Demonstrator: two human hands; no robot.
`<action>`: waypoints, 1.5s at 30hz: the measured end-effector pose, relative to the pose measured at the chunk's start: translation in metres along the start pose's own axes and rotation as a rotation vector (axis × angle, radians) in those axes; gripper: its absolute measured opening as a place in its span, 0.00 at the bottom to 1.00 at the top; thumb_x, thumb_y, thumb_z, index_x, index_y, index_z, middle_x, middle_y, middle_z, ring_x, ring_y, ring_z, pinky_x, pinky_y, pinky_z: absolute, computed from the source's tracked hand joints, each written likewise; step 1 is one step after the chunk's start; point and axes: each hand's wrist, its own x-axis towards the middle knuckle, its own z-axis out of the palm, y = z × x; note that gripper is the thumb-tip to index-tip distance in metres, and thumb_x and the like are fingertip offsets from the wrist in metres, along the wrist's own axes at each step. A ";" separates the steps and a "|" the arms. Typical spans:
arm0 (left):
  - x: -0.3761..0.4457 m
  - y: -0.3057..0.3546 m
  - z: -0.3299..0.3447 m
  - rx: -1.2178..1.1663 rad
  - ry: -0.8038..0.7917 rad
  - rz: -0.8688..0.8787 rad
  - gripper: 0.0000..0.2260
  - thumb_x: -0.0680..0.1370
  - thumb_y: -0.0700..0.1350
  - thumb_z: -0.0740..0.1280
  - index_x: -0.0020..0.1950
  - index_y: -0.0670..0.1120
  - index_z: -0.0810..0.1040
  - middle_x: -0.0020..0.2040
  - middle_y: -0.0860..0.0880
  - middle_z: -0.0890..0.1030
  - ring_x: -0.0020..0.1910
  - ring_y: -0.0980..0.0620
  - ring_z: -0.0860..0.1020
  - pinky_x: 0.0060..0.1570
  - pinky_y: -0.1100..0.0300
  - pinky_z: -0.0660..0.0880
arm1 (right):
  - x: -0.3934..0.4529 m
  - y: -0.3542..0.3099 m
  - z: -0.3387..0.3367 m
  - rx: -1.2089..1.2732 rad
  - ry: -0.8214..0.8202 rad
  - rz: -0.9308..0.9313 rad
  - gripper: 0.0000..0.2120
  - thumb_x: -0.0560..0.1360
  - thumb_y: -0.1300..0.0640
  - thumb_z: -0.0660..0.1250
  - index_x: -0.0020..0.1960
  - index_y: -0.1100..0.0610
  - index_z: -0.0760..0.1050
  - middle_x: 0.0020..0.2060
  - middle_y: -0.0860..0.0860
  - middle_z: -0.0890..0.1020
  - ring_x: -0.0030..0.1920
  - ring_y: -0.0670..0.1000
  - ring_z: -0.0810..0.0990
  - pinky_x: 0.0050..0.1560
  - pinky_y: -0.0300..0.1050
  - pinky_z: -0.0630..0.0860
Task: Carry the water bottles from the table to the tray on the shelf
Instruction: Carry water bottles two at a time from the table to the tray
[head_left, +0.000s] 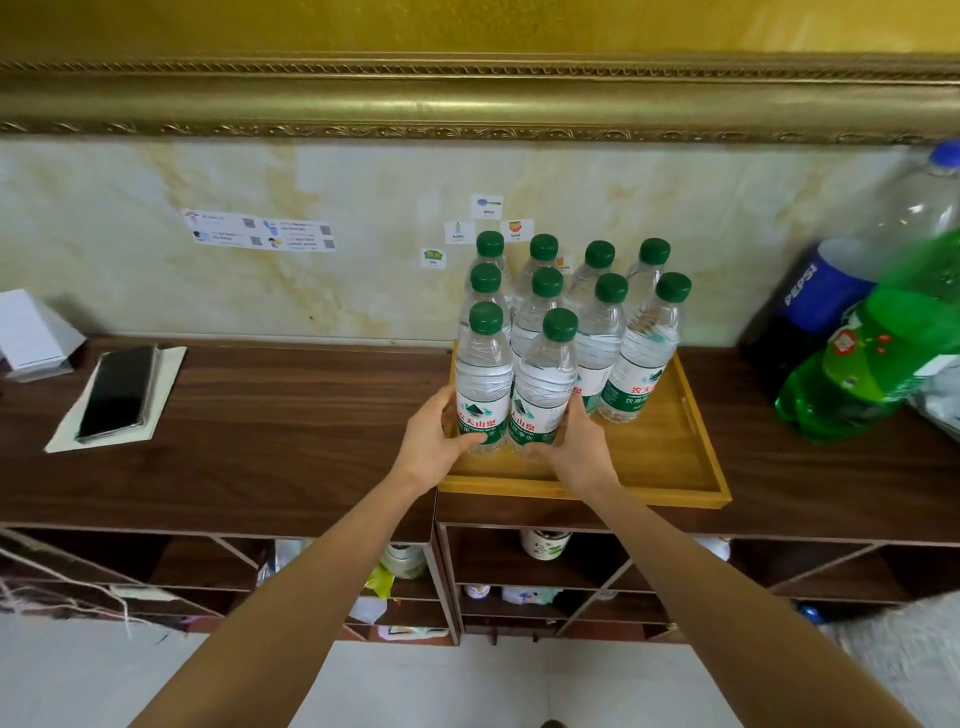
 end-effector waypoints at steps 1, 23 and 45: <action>0.000 -0.001 0.000 0.007 -0.001 0.006 0.35 0.69 0.40 0.77 0.74 0.47 0.67 0.70 0.51 0.74 0.69 0.53 0.71 0.72 0.49 0.66 | 0.000 0.000 0.000 -0.003 -0.004 -0.002 0.42 0.65 0.62 0.79 0.72 0.54 0.61 0.65 0.52 0.76 0.67 0.53 0.73 0.66 0.48 0.70; -0.217 -0.035 -0.066 0.757 0.210 -0.603 0.16 0.78 0.50 0.62 0.65 0.49 0.74 0.64 0.47 0.75 0.62 0.42 0.74 0.60 0.51 0.70 | -0.088 -0.042 0.104 -0.714 -0.599 -0.766 0.15 0.77 0.51 0.64 0.61 0.55 0.69 0.57 0.54 0.76 0.58 0.58 0.76 0.51 0.51 0.74; -0.902 -0.065 -0.178 0.606 0.761 -1.520 0.23 0.79 0.52 0.62 0.73 0.48 0.64 0.67 0.45 0.72 0.65 0.44 0.72 0.61 0.50 0.71 | -0.710 -0.185 0.392 -0.673 -1.265 -1.745 0.20 0.78 0.51 0.63 0.67 0.56 0.66 0.62 0.55 0.75 0.59 0.58 0.76 0.52 0.49 0.73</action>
